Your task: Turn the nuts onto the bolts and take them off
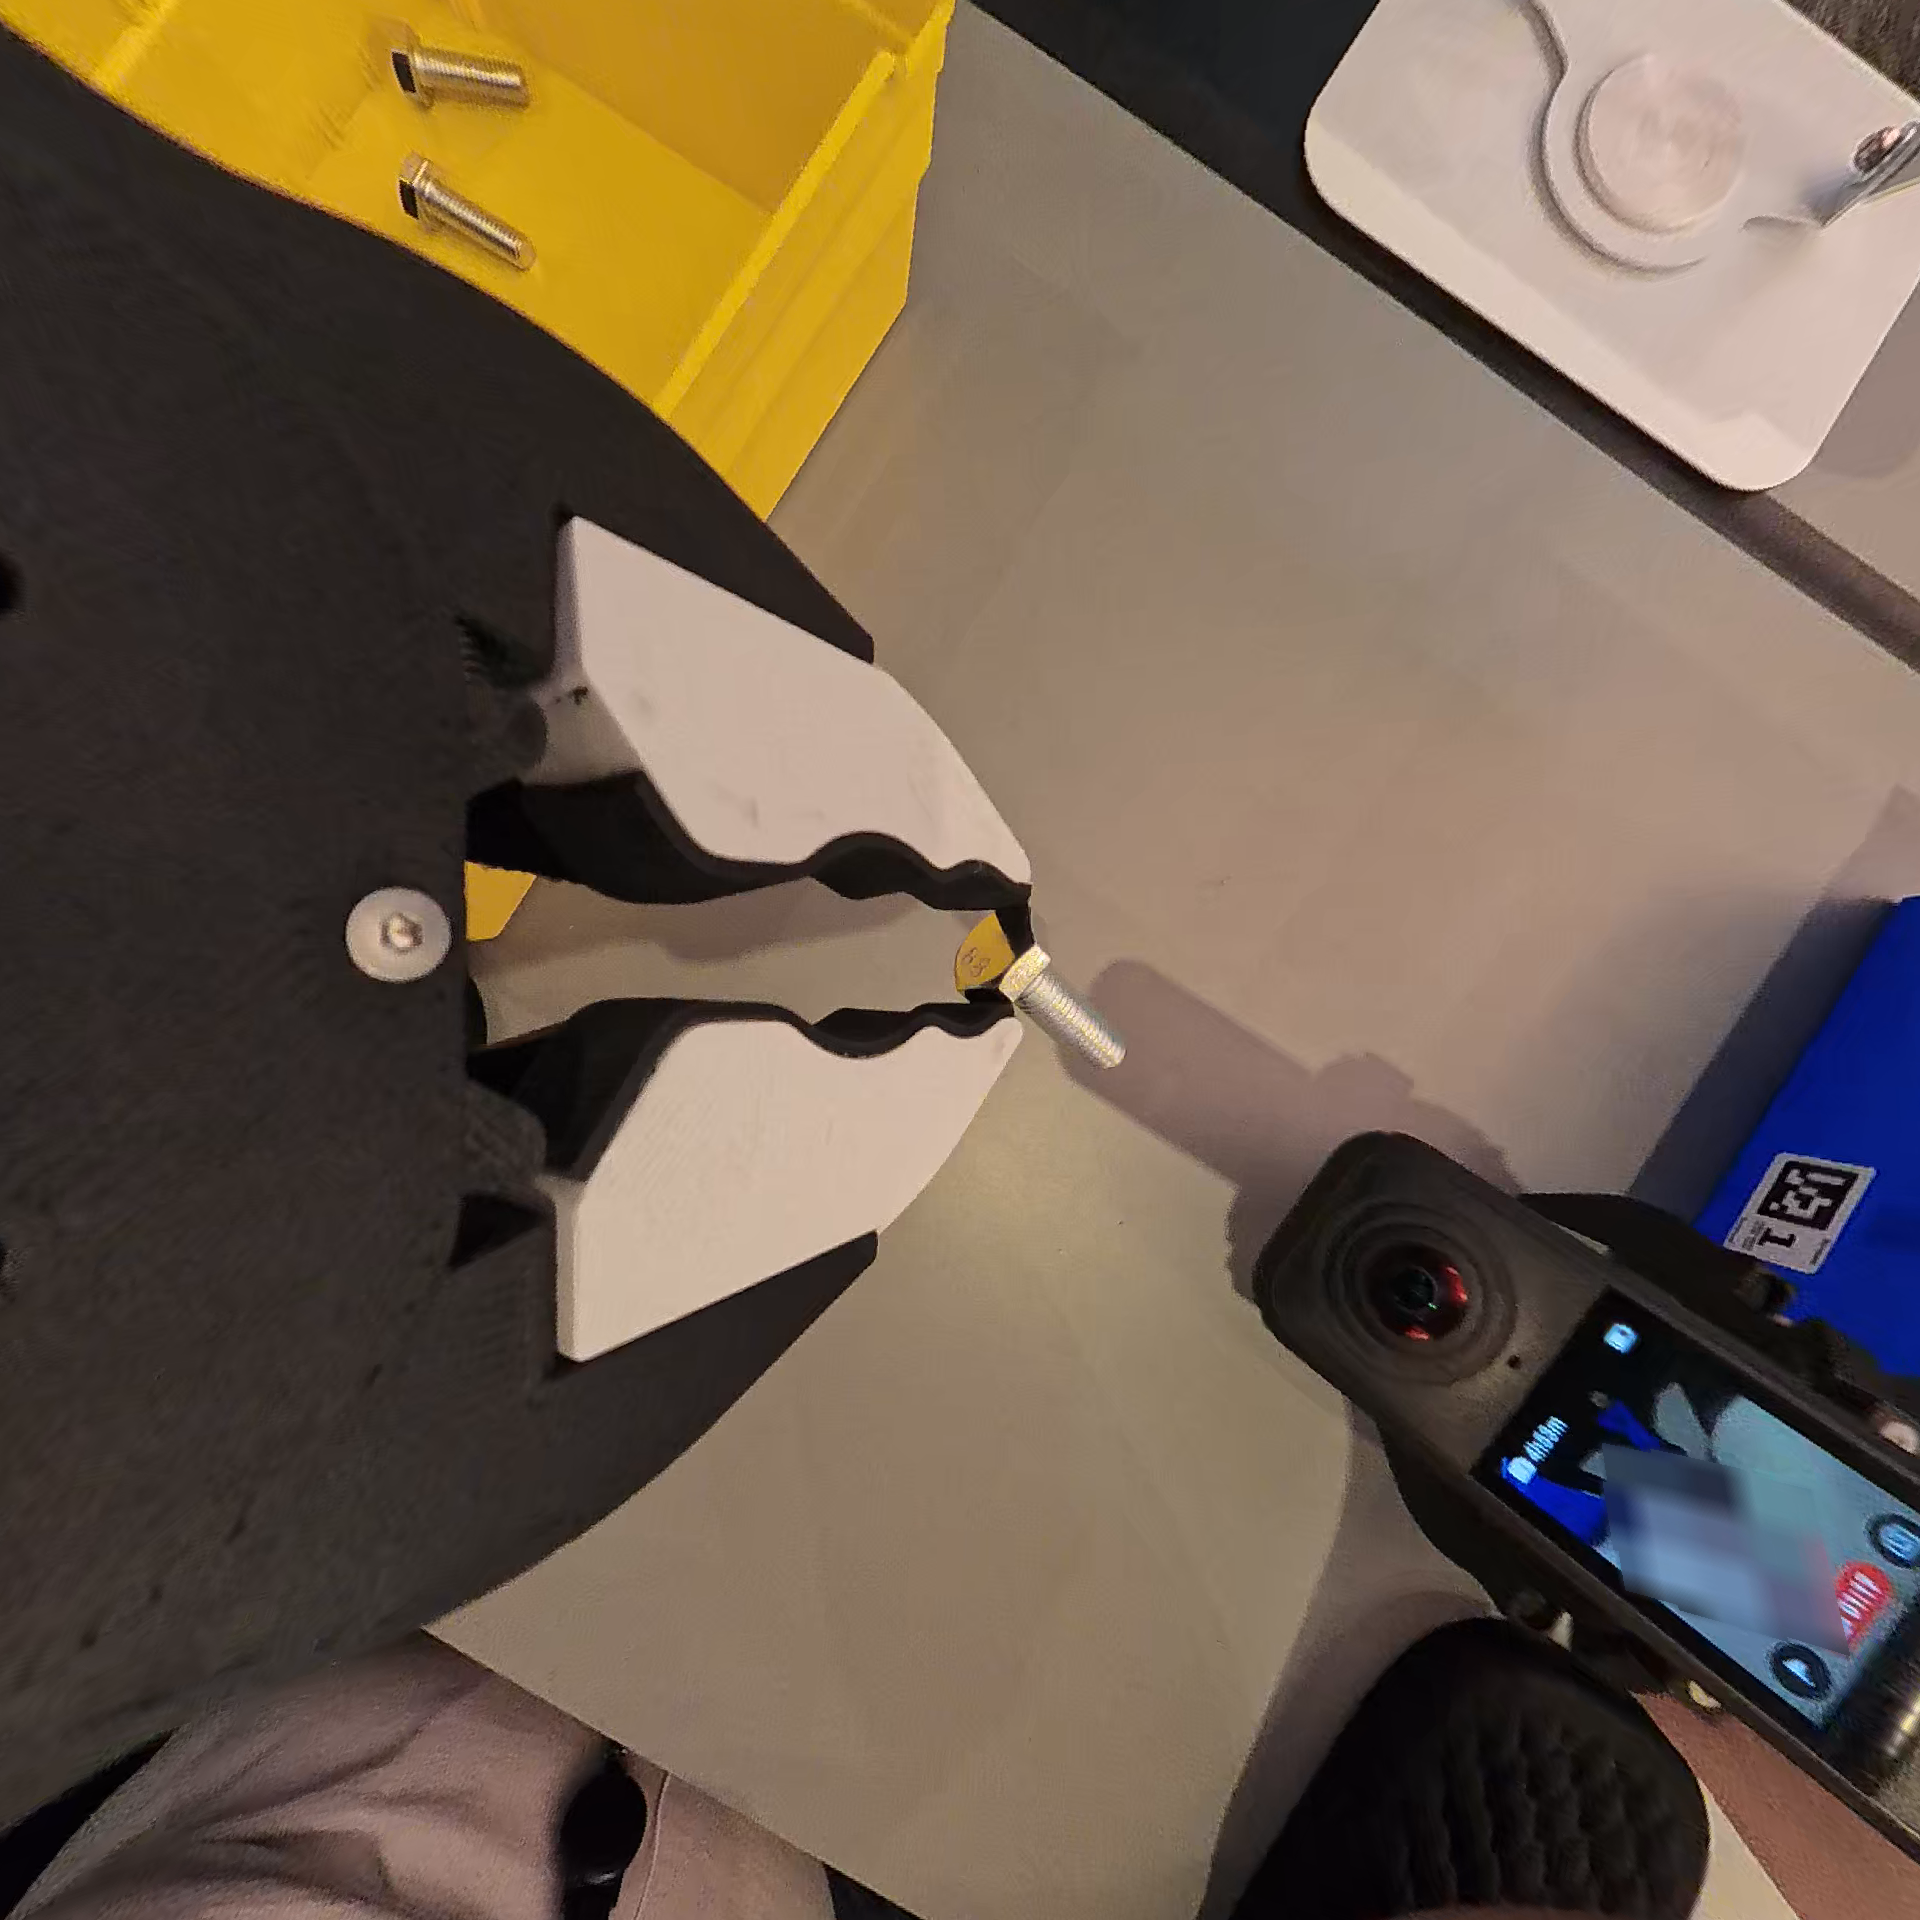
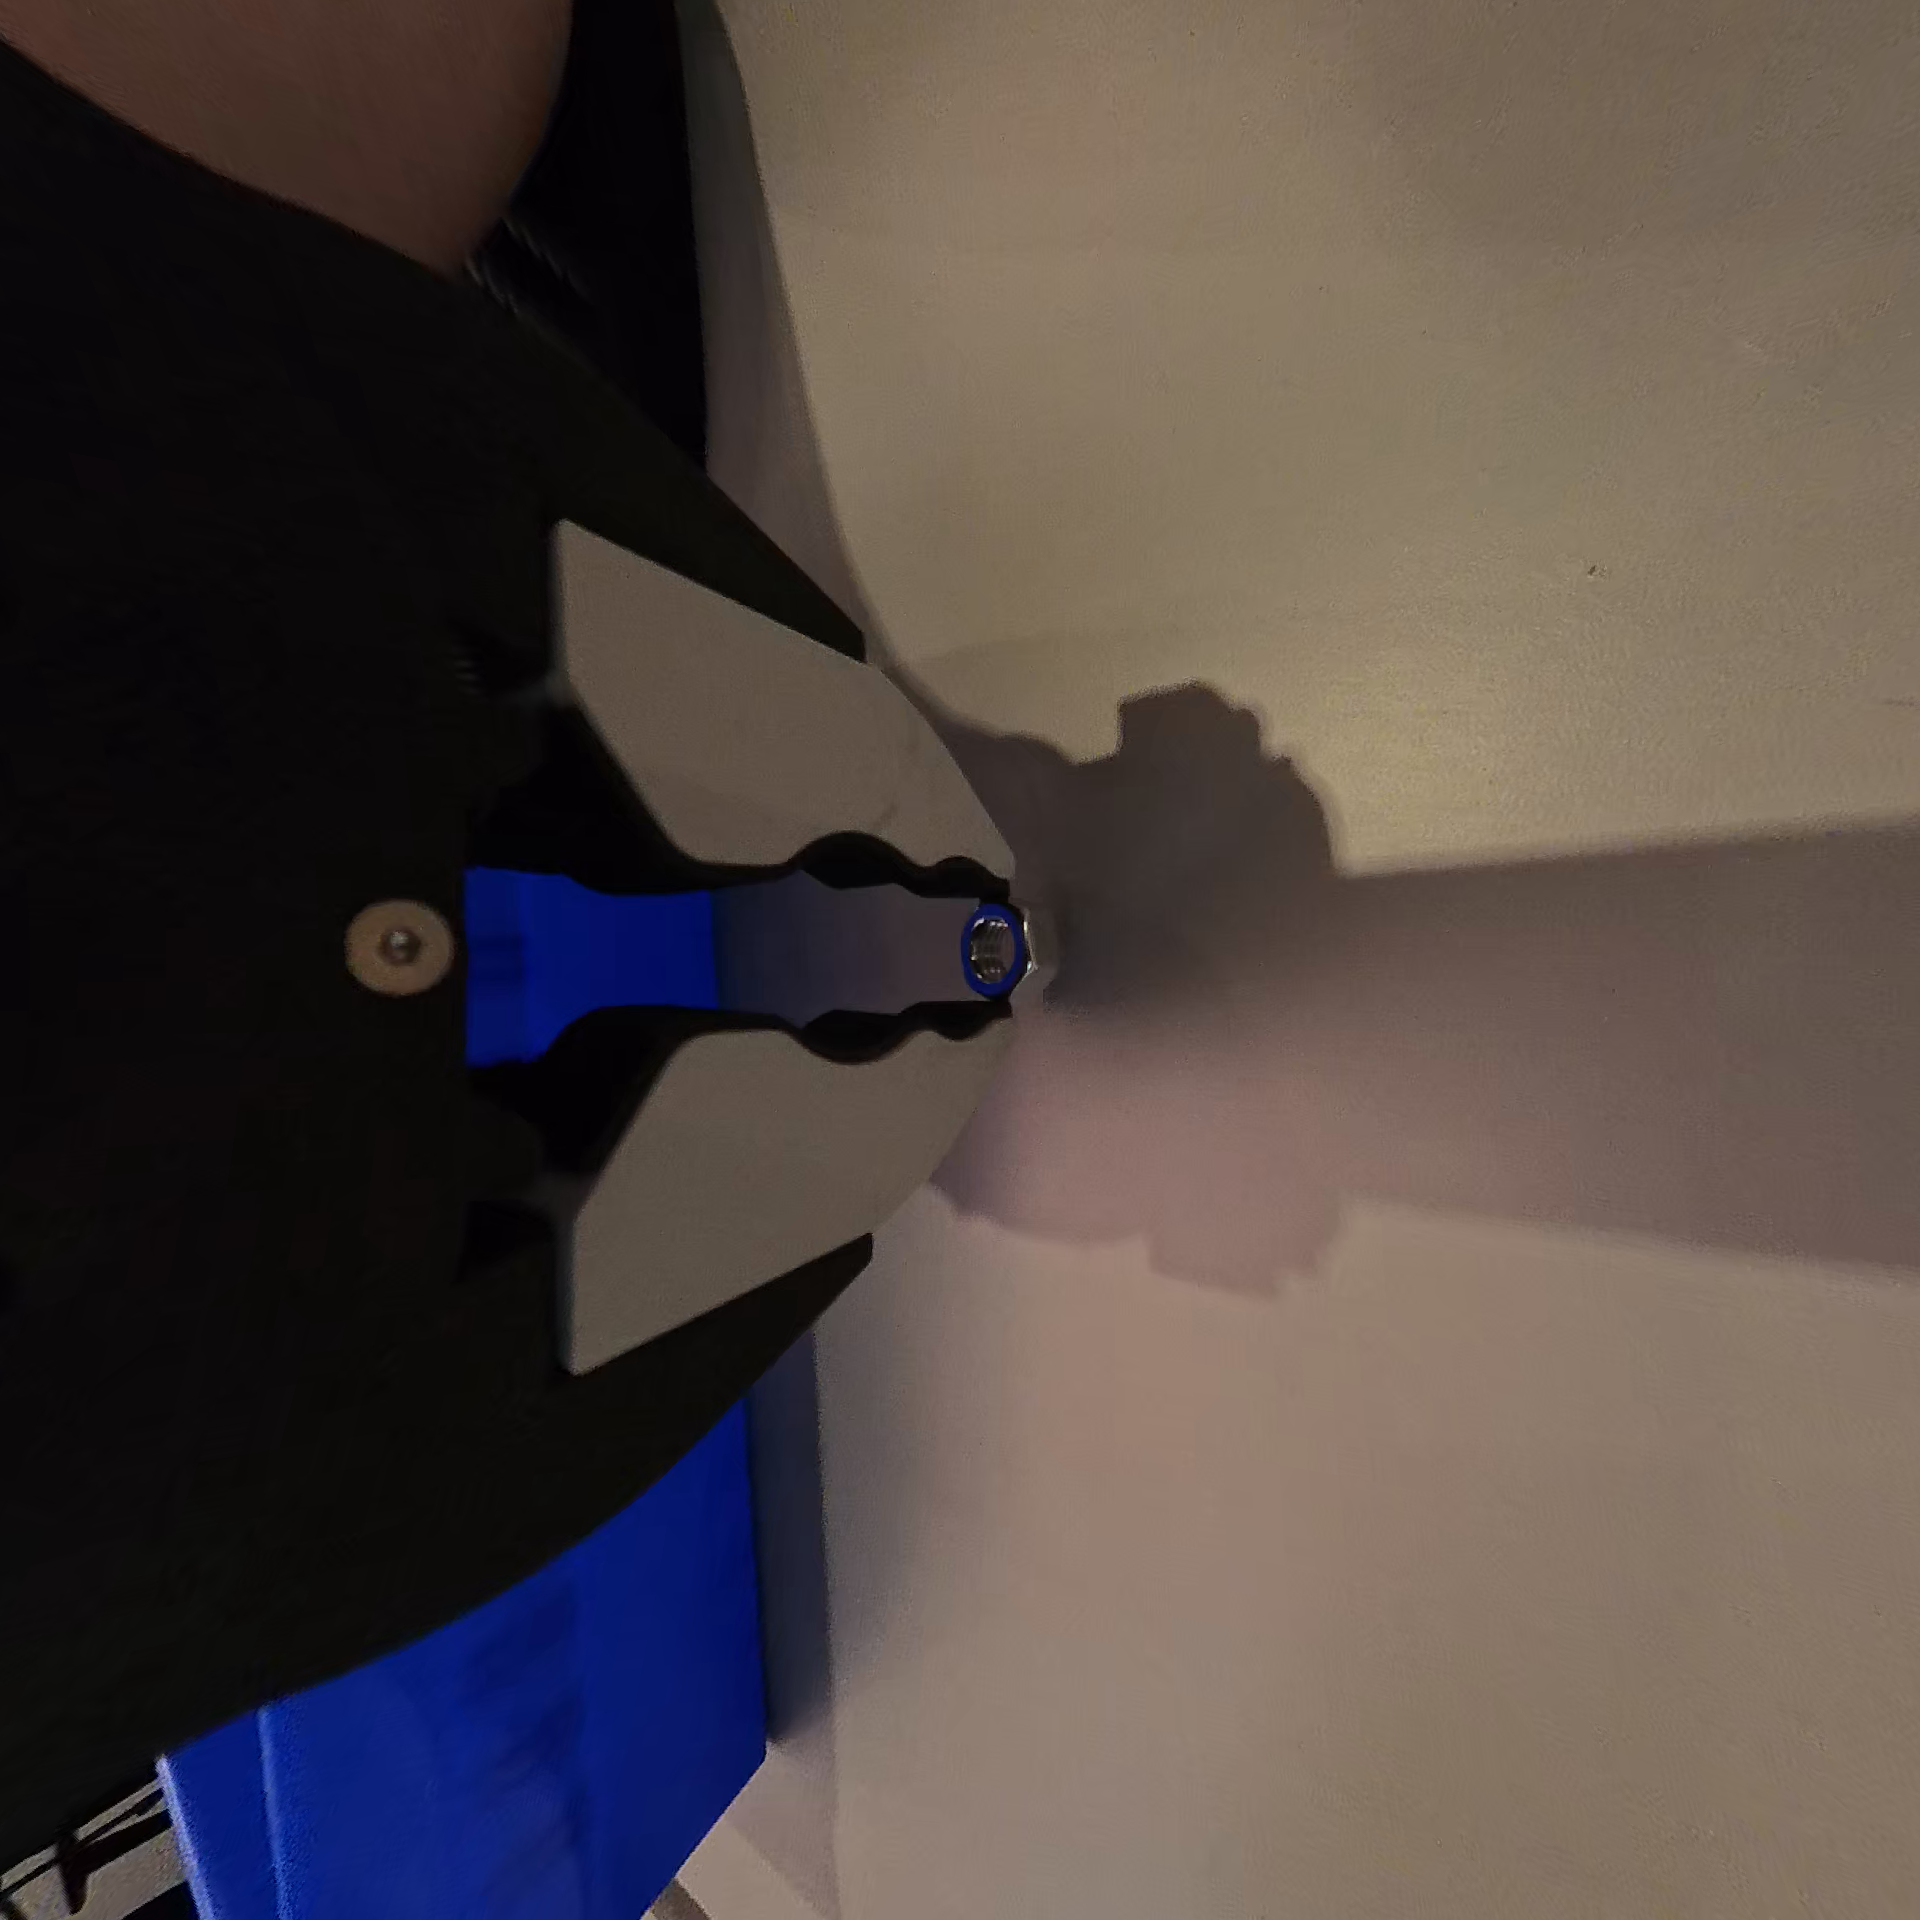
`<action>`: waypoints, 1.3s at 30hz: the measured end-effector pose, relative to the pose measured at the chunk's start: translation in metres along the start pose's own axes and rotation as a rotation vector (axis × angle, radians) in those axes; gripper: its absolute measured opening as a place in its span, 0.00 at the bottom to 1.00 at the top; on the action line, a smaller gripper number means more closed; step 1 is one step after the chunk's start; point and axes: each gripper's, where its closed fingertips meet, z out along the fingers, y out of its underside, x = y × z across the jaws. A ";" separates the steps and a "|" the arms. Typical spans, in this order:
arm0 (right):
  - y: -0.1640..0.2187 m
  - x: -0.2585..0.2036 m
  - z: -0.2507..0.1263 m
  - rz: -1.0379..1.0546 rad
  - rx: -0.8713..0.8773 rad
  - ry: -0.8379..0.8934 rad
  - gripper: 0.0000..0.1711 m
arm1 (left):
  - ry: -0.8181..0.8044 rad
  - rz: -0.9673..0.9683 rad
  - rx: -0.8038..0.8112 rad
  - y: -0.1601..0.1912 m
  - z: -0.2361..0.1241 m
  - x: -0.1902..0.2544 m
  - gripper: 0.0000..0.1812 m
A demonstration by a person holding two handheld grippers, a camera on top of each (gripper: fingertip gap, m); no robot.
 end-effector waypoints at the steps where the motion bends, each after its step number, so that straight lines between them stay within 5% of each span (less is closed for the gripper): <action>1: -0.001 0.000 0.001 -0.003 -0.003 -0.003 0.12 | 0.002 -0.002 0.004 0.000 -0.001 0.000 0.09; 39: -0.022 0.006 -0.028 0.012 0.205 0.031 0.16 | 0.089 -0.001 0.084 -0.010 -0.009 0.012 0.09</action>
